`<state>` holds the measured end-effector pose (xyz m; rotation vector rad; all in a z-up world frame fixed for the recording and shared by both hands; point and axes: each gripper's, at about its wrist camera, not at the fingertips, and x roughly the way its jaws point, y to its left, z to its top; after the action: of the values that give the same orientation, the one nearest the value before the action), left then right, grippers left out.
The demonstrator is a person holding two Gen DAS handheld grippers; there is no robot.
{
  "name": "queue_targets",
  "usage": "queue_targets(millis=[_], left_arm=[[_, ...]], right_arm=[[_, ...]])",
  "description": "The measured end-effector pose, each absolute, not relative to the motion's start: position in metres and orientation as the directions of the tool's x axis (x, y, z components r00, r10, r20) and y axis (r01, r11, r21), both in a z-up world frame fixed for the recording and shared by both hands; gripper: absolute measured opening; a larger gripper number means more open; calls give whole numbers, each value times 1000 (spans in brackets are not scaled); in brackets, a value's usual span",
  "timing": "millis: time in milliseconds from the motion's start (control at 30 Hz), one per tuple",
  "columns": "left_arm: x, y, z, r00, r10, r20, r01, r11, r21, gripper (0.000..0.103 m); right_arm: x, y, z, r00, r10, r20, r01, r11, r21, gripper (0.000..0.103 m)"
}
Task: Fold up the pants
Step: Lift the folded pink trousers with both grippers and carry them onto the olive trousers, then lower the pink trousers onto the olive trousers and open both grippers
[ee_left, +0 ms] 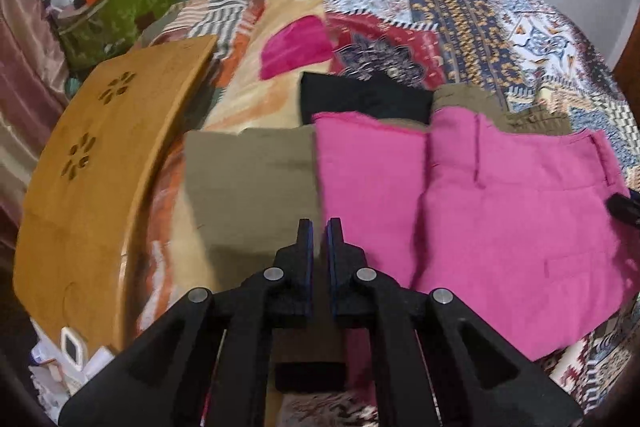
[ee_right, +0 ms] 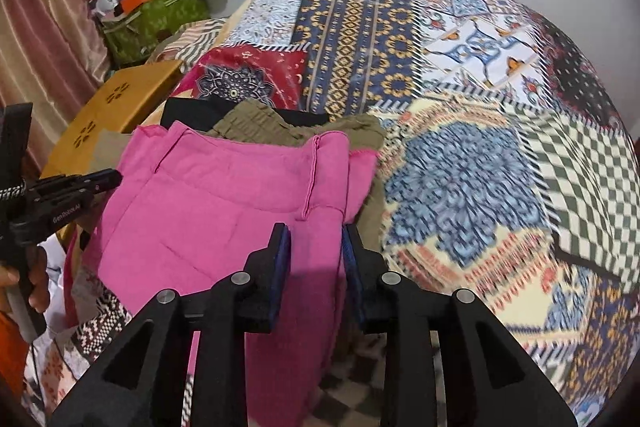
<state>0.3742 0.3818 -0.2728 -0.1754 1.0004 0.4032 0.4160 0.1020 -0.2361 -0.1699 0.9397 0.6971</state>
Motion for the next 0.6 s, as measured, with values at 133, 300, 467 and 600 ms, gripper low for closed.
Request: queue_targets(millis=[133,300,467,600], left_arm=[[355,381,-261,468,241,-851,-406,913,35,5],[323,354,-214,531,227,-817,-366,930,20,7],[282,306,-146,627,219,-748,-309,951,19,8],[238,260,-90,723,210,-658,-253,967,31,8]], right_arm=[[410,89,-227,402,454,-795,-593,791,152,24],[388,70,-192,442,477,-760,-597,789,148,25],[345,49,-137,507,546,-667,-624,766,153,25],[299,32,-93,558,602,-571,-656,741,140,25]])
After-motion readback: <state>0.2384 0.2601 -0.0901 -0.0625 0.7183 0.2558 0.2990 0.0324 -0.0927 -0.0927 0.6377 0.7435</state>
